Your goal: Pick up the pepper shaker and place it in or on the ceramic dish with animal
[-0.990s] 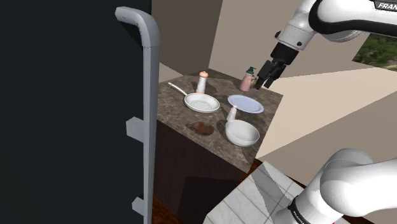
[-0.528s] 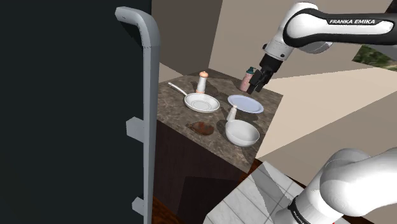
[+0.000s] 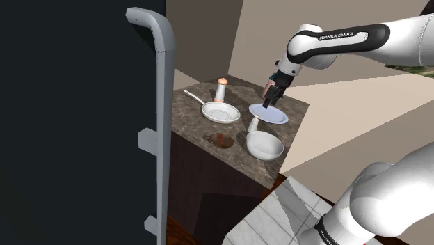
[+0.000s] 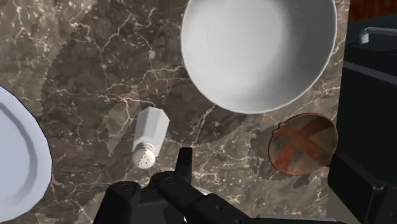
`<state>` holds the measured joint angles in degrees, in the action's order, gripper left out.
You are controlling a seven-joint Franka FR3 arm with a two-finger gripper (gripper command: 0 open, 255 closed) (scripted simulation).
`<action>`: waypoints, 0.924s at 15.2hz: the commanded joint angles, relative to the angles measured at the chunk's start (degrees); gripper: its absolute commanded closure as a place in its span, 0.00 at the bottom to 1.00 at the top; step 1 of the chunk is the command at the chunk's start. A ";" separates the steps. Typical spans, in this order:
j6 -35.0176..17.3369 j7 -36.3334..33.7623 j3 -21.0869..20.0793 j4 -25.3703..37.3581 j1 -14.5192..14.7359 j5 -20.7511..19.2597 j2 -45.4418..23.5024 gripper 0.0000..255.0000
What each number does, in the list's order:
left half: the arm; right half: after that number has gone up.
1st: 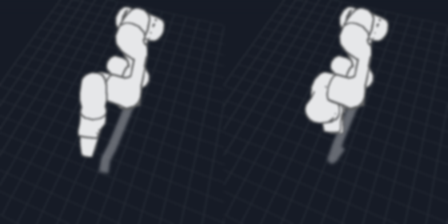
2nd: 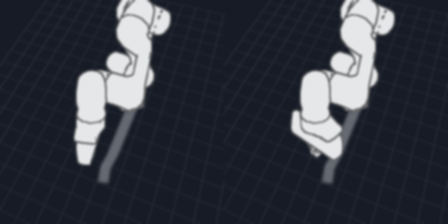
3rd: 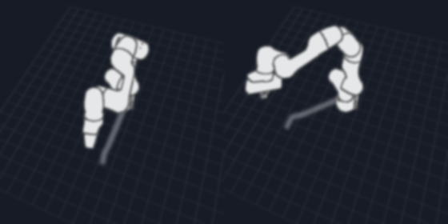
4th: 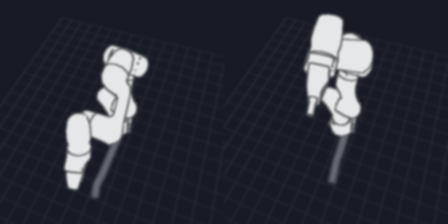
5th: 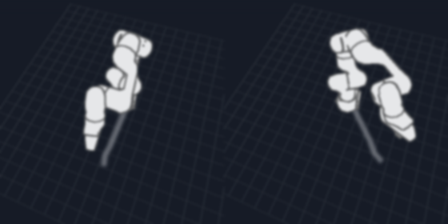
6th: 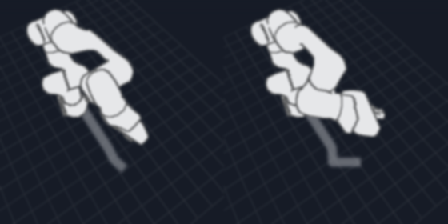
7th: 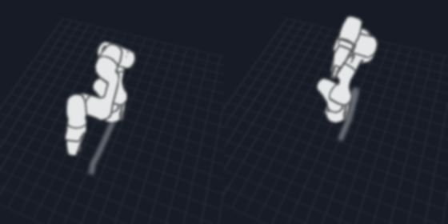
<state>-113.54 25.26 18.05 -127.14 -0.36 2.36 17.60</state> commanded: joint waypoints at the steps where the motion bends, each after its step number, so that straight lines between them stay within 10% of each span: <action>1: -1.88 2.92 1.52 1.91 0.14 0.99 -4.57 0.00; 14: -7.53 17.46 5.00 15.33 -2.32 10.05 -28.81 0.00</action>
<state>-120.52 42.29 23.09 -111.94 -2.53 12.02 -10.44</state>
